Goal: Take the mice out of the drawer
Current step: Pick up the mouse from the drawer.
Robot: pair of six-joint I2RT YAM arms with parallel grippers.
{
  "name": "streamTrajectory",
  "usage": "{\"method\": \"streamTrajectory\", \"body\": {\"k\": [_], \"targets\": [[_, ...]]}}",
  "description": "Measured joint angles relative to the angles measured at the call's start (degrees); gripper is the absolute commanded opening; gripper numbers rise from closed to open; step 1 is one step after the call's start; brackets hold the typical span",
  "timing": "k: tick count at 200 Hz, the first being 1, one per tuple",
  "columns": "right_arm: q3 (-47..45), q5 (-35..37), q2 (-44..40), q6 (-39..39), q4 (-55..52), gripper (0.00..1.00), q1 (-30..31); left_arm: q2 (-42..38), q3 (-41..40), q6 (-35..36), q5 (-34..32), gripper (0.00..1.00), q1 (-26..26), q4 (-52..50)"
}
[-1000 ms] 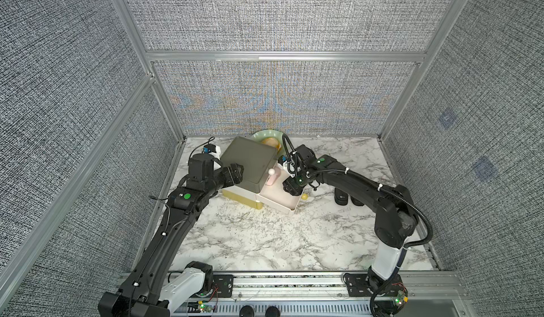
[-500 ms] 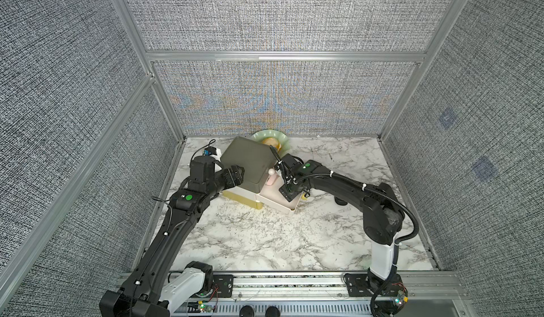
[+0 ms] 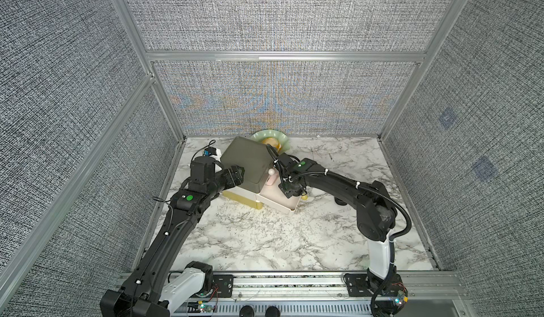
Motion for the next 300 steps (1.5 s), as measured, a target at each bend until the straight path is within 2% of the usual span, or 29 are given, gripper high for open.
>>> {"method": "streamTrajectory", "body": {"k": [51, 92, 147, 184, 199, 229, 243, 278, 300], "targets": [[-1.4, 3.54, -0.87, 0.22, -2.8, 0.76, 1.62, 0.17, -0.87, -0.02, -0.55, 0.85, 0.0, 0.52], [-0.94, 9.16, 0.85, 1.01, -2.84, 0.75, 2.49, 0.92, -1.53, -0.22, -0.55, 0.85, 0.0, 2.19], [-0.28, 11.96, 2.01, 1.25, -2.05, 0.62, 2.54, 1.22, -1.57, -0.22, -0.9, 0.85, 0.0, 2.54], [-0.55, 13.6, 1.86, 0.52, -1.6, 0.57, 2.58, 1.79, -1.81, -0.24, -1.01, 0.85, 0.0, 2.49], [-0.59, 13.75, 1.81, 0.15, -1.57, 0.52, 2.58, 1.92, -1.9, -0.28, -1.09, 0.85, 0.0, 2.51], [-0.68, 13.77, 1.81, -0.11, -1.49, 0.48, 2.34, 1.97, -1.95, -0.39, -1.42, 0.85, 0.0, 2.54], [-0.9, 13.66, 1.81, -0.37, -1.2, 0.42, 2.05, 1.97, -1.95, -0.39, -1.44, 0.85, 0.0, 2.56], [-1.01, 13.86, 1.11, -0.44, -0.79, 0.35, 1.49, 1.97, -1.95, -0.39, -2.1, 0.85, 0.0, 2.58], [-1.11, 12.9, -0.48, -0.48, -0.22, 0.34, 1.18, 1.95, -1.95, -0.37, -2.27, 0.85, 0.0, 2.6]]}}
